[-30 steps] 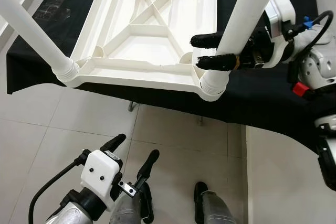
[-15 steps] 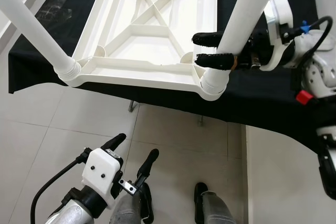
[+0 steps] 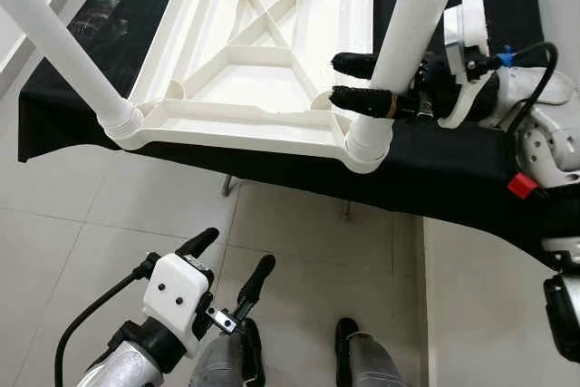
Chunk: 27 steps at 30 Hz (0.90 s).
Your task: Building children table
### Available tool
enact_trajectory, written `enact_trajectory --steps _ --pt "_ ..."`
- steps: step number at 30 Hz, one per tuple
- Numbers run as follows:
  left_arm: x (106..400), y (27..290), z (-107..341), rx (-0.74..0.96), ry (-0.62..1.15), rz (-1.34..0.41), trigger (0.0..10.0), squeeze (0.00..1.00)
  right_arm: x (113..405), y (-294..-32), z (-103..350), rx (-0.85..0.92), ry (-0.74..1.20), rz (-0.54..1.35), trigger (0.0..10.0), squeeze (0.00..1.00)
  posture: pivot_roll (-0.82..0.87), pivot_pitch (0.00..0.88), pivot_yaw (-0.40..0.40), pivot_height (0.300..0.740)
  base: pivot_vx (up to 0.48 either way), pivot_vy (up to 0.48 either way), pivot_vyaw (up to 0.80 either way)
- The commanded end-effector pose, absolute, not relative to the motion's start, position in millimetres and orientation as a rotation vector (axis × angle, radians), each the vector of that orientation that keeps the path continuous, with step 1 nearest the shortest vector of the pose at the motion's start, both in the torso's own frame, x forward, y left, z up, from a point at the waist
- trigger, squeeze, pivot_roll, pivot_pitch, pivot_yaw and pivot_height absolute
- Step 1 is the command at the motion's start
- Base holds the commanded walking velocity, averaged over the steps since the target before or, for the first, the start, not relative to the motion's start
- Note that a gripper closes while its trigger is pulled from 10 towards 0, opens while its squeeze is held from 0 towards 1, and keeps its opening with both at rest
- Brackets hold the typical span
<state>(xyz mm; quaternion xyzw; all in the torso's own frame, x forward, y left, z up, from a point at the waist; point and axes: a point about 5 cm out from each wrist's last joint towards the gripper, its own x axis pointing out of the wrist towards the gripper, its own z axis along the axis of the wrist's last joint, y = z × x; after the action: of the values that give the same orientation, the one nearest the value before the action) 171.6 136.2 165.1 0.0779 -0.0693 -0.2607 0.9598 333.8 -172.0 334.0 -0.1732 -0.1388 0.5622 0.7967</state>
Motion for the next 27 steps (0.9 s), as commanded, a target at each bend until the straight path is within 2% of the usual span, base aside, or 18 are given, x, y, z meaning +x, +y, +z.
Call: enact_trajectory --steps 1,27 --pt "169.7 137.4 158.4 0.156 -0.111 -0.526 10.0 0.00 340.8 -177.7 311.1 -0.351 -0.191 1.143 10.0 0.00 0.07 0.376 0.054 0.740 0.000 0.000 0.00" --pt "171.4 138.5 156.5 0.159 -0.111 -0.529 10.0 0.00 335.2 -178.4 292.6 -0.236 -0.215 0.897 10.0 0.00 0.06 0.366 0.059 0.740 0.000 0.000 0.00"
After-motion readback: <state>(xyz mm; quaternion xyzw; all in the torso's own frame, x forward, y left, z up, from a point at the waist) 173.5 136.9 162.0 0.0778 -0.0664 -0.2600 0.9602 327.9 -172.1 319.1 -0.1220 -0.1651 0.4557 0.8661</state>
